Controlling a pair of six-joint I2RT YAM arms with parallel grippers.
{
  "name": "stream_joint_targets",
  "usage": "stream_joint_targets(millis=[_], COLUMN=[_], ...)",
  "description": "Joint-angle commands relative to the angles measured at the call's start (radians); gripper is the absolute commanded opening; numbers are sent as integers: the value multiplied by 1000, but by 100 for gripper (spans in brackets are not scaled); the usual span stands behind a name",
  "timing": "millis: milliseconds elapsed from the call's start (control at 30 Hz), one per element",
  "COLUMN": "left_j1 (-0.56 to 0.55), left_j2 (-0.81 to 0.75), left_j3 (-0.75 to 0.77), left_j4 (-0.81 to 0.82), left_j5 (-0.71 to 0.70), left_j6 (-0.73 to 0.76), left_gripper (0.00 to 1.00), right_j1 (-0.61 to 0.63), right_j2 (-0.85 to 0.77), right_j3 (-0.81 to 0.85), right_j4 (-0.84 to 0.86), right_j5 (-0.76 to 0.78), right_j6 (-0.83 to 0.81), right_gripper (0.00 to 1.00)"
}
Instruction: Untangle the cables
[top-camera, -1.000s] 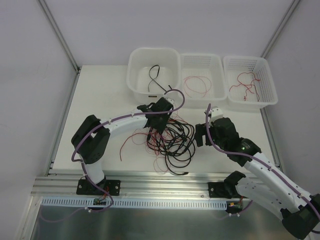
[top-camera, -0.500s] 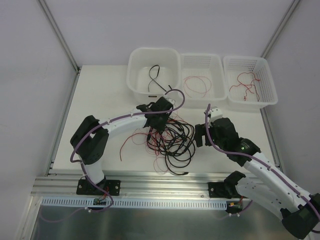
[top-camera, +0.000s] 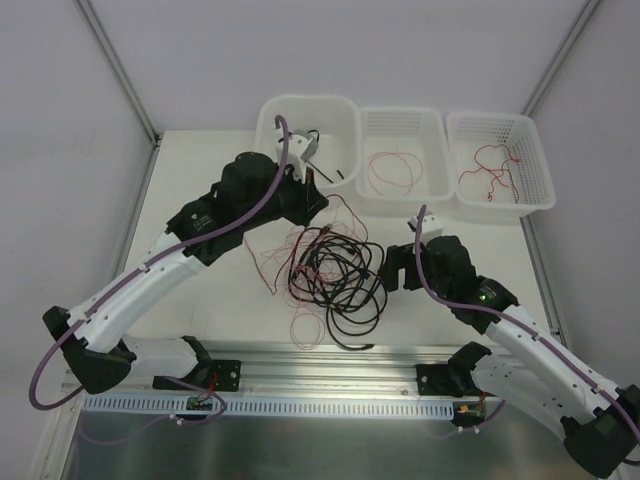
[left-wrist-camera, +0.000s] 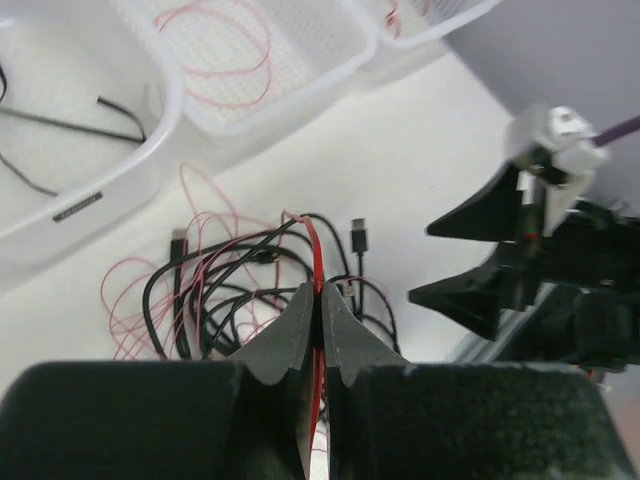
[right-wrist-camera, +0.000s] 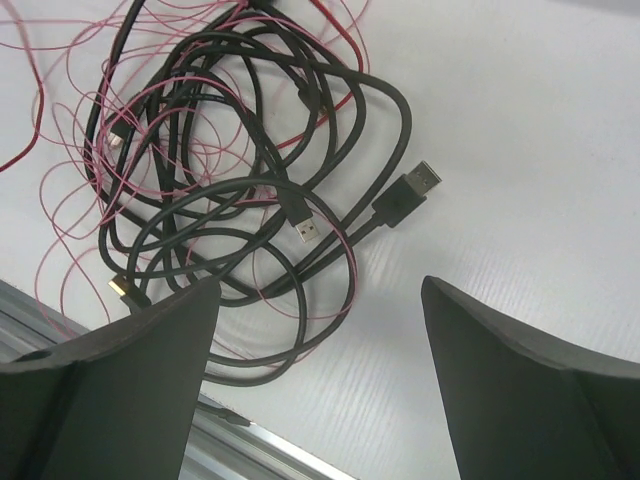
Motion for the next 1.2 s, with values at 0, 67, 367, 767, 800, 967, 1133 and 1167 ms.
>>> stream_joint_targets(millis=[0, 67, 367, 767, 800, 967, 1133, 1167], left_j1=[2, 2, 2, 4, 2, 2, 4, 2], left_j2=[-68, -91, -163, -224, -220, -152, -89, -71], left_j3=[63, 85, 85, 26, 25, 39, 80, 86], left_j4=[5, 6, 14, 14, 14, 15, 15, 17], left_j5=[110, 156, 239, 136, 125, 79, 53, 49], left_j6=[0, -9, -60, -43, -43, -66, -103, -121], left_gripper=[0, 0, 0, 0, 0, 0, 0, 0], right_j1=[3, 3, 3, 14, 26, 72, 169, 184], right_j2=[-1, 10, 152, 182, 154, 105, 115, 125], right_j3=[29, 40, 60, 143, 146, 170, 206, 209], right_j4=[78, 103, 314, 344, 315, 288, 334, 356], right_j5=[-24, -15, -64, -205, -218, -352, -386, -388], right_j6=[30, 39, 5, -59, -61, -78, -71, -62], right_gripper=[86, 86, 85, 83, 83, 83, 83, 83])
